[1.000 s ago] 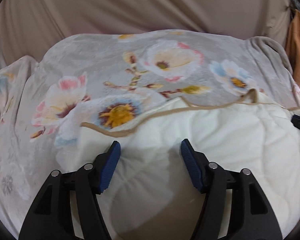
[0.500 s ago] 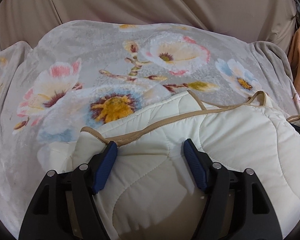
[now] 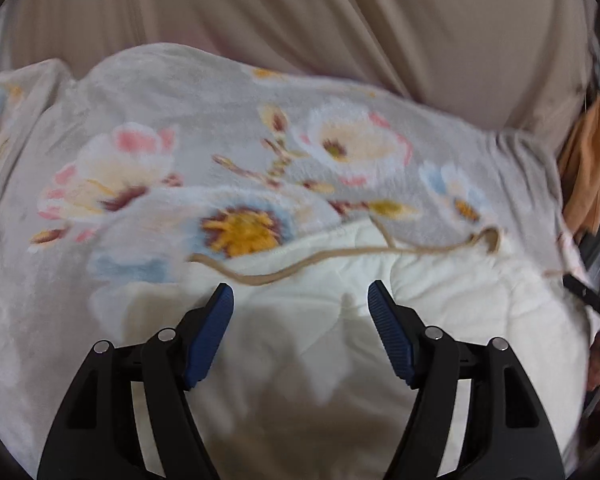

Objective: Fold large clothes

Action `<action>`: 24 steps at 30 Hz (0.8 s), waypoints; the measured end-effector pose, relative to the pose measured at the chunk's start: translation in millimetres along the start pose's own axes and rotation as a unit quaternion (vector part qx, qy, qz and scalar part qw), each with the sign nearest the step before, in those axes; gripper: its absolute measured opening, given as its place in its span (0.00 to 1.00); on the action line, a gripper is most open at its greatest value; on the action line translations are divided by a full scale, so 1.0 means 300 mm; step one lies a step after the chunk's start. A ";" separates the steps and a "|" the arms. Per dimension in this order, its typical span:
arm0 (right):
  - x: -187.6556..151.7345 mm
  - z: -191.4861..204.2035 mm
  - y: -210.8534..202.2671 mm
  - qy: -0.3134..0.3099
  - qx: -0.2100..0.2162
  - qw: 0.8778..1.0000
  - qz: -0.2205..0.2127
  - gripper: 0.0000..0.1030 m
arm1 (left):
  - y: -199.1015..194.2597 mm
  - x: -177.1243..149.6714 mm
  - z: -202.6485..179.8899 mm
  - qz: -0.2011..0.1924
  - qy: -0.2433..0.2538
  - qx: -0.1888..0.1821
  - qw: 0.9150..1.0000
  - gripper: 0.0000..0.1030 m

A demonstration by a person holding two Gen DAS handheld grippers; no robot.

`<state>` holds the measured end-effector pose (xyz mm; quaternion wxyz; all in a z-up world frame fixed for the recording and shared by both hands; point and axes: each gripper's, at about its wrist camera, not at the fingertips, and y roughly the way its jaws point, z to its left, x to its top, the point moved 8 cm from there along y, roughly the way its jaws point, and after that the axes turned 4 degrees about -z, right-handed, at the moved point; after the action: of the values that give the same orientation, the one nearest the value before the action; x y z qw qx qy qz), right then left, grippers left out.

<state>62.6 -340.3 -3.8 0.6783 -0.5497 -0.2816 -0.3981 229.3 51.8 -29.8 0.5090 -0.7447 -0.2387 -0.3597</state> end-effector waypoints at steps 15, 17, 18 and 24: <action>0.089 -0.129 -0.077 0.033 -0.056 0.997 -0.028 0.09 | -0.012 0.072 0.078 0.017 -0.047 0.014 0.999 0.10; 0.140 -0.124 -0.083 0.028 -0.059 0.997 -0.042 0.08 | -0.024 0.121 0.067 0.000 -0.034 0.023 0.999 0.10; 0.147 -0.133 -0.066 0.025 -0.066 0.997 -0.037 0.08 | -0.008 0.132 0.063 -0.001 -0.026 0.033 0.999 0.10; -0.035 -0.247 0.175 0.061 -0.087 0.991 0.079 0.09 | 0.185 0.003 0.130 0.058 -0.028 0.065 0.996 0.12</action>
<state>97.7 -405.8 -57.3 0.6729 -0.6018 -0.1601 -0.3992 281.4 67.6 -70.3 0.5696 -0.7321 -0.2323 -0.2925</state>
